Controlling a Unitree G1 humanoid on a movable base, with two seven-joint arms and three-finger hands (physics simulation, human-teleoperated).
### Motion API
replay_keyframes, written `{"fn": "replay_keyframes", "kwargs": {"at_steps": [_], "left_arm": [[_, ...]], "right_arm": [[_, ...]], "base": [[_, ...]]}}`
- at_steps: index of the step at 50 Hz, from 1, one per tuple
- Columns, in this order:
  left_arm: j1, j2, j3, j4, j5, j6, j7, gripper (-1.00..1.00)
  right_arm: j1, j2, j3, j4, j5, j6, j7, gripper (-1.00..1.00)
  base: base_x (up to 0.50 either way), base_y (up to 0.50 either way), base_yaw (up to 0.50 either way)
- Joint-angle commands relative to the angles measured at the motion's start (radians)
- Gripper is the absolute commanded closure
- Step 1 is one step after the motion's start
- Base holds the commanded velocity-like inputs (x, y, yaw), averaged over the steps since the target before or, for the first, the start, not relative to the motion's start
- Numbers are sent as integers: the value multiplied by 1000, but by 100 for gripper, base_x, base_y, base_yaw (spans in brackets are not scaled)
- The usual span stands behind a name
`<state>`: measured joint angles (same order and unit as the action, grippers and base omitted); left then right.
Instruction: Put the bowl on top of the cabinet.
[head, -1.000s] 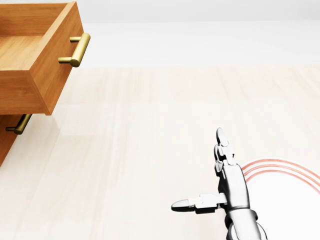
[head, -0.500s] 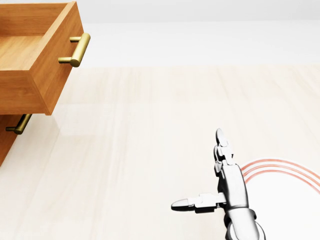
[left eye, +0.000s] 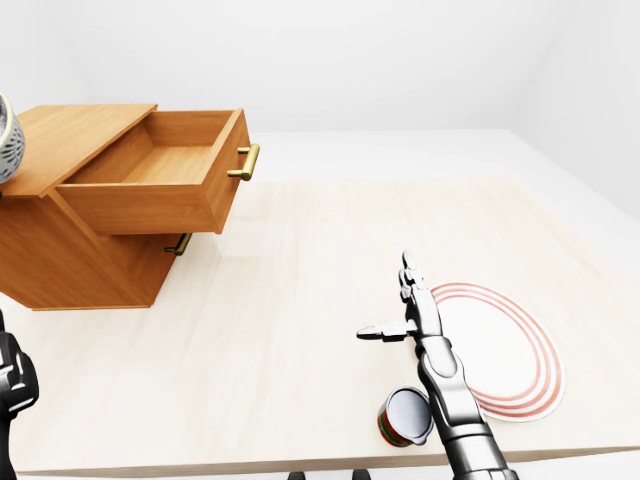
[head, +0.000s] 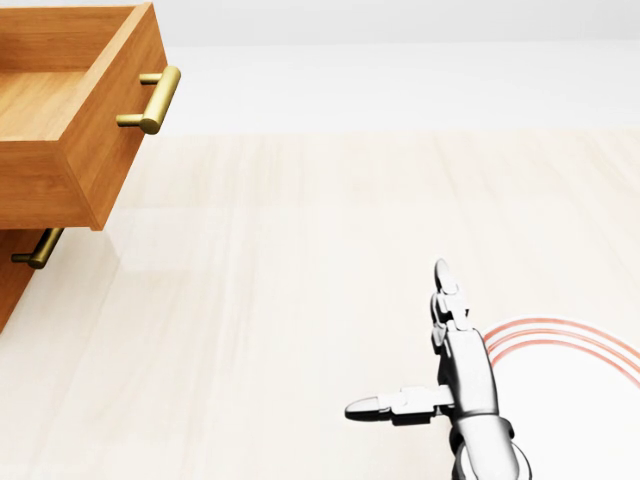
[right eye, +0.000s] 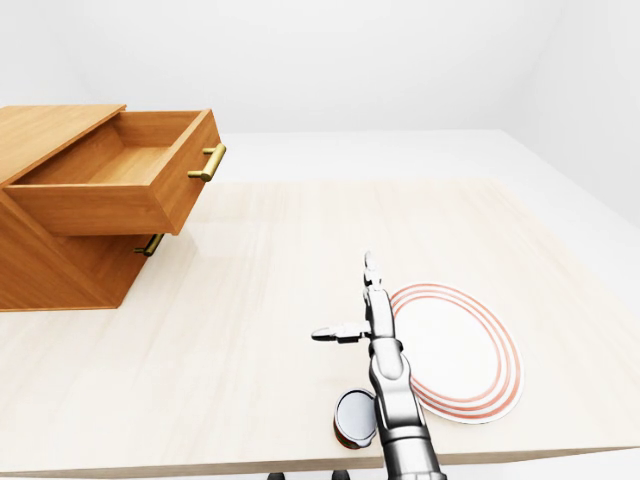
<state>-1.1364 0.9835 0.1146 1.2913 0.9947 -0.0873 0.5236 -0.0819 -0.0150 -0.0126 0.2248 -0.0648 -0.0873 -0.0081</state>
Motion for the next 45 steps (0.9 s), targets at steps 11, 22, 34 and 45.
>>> {"fn": "replay_keyframes", "kwargs": {"at_steps": [11, 22, 34, 45], "left_arm": [[30, -290, -28, 54, 43, 0, 0, 91], [54, -315, -26, 60, 41, 0, 0, -100], [57, -320, -29, 60, 48, 0, 0, -100], [58, -314, -30, 58, 49, 0, 0, -100]], "right_arm": [[-13, 1, 2, 31, -6, 0, -7, -100], [-8, 1, 2, 18, -5, 0, -7, -100], [-9, 0, 1, 26, -5, 0, -6, -100], [-11, 0, 1, 34, -7, 0, -7, -100]], "base": [[0, 0, 0], [0, 0, 0], [0, 0, 0], [0, 0, 0]]}}
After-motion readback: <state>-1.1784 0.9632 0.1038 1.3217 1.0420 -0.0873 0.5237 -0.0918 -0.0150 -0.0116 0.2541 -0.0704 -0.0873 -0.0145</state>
